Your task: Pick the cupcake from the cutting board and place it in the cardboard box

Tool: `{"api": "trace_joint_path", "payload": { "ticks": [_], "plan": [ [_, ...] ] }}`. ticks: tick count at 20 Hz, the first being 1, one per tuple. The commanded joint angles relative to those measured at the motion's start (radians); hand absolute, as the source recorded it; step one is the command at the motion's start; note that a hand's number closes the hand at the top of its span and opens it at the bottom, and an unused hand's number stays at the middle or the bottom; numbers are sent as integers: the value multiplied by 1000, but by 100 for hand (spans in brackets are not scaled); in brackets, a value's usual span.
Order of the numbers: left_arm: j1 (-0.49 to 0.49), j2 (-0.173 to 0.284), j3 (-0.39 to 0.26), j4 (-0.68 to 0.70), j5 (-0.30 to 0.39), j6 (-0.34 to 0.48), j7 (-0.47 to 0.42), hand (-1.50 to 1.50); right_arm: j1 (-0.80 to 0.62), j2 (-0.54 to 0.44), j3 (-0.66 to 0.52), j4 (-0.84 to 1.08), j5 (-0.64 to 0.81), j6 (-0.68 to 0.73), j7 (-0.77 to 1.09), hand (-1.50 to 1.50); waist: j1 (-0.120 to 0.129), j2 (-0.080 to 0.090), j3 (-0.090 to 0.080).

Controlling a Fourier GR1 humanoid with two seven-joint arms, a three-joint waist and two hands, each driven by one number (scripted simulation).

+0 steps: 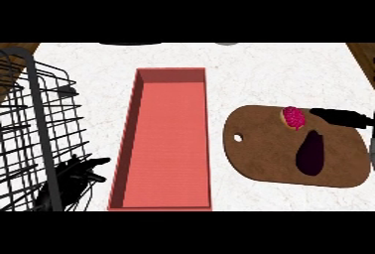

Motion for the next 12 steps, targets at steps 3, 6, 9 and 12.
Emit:
{"api": "trace_joint_path", "payload": {
  "ticks": [3,6,9,12],
  "plan": [
    [-95,13,71,-12,-57,71,-39,0,-23,-144,155,-27,64,297,267,-150,-6,-4,-16],
    [-92,26,91,0,-40,44,-69,0,-46,-159,211,-33,43,438,388,-150,1,-2,-15],
    [-99,3,74,15,-66,56,-72,0,-118,-174,223,-64,-21,578,507,-150,1,0,-13],
    [-81,-10,65,18,-84,65,-65,0,-131,-125,255,-113,-32,606,626,-150,-1,0,-11]
  ]
}}
